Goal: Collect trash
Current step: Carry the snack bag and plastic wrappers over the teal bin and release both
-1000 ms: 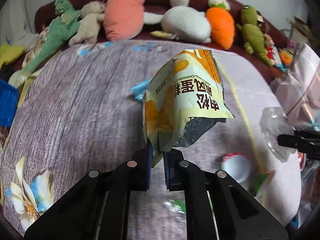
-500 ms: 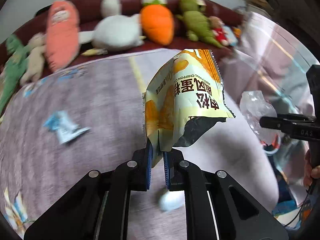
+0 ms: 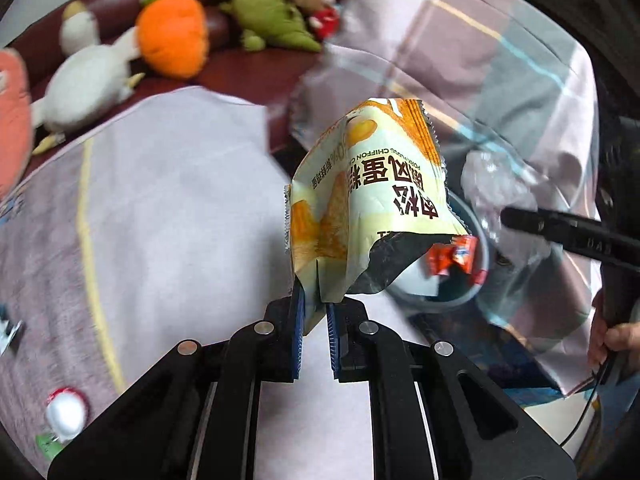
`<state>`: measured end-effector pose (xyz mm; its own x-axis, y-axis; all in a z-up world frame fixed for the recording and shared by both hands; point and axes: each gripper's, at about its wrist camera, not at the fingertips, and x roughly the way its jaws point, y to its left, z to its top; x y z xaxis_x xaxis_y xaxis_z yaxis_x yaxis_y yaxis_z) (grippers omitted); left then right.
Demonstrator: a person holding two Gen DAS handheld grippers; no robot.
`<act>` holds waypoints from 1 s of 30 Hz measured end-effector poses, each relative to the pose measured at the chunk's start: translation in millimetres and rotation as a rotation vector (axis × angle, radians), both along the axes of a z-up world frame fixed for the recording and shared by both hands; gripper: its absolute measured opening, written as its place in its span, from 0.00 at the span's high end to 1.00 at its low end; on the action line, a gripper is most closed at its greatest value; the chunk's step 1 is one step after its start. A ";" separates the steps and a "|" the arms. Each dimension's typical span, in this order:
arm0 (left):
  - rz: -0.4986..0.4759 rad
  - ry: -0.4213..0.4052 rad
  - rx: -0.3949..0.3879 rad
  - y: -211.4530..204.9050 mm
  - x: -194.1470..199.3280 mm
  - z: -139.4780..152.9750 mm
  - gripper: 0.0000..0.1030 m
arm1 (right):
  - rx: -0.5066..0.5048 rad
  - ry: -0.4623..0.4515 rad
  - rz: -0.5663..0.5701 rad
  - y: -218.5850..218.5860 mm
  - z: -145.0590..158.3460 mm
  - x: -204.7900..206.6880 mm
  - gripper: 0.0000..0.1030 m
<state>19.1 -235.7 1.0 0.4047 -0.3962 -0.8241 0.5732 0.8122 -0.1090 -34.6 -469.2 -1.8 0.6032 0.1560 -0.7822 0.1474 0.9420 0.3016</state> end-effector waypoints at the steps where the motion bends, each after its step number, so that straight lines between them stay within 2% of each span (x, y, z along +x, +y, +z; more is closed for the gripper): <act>1: -0.022 0.005 0.006 -15.4 -0.8 -2.5 0.89 | 0.000 -0.002 -0.017 -12.0 0.5 -2.4 0.58; 4: -0.060 0.024 0.014 -46.1 -1.7 -9.9 0.89 | -0.006 0.003 -0.058 -44.0 -1.9 -9.6 0.58; 9: -0.117 0.080 0.037 -89.0 -0.6 -35.9 0.89 | 0.003 0.029 -0.077 -63.7 -14.3 -12.5 0.58; 16: -0.164 0.148 0.091 -125.3 5.5 -76.0 0.86 | 0.023 0.050 -0.084 -78.5 -28.2 -5.5 0.58; 21: -0.185 0.188 0.118 -136.3 9.4 -100.4 0.85 | 0.037 0.063 -0.089 -82.2 -36.5 4.7 0.57; 24: -0.185 0.196 0.127 -138.4 11.8 -108.8 0.79 | 0.038 0.071 -0.087 -82.4 -39.1 11.1 0.57; 26: -0.191 0.201 0.130 -138.3 13.2 -111.2 0.68 | 0.035 0.077 -0.088 -82.3 -40.6 13.3 0.57; 28: -0.185 0.182 0.132 -135.2 13.7 -109.9 0.45 | 0.034 0.084 -0.089 -81.9 -42.1 14.5 0.57; 30: -0.175 0.175 0.116 -130.3 14.7 -107.0 0.39 | 0.031 0.088 -0.089 -81.8 -42.6 16.5 0.56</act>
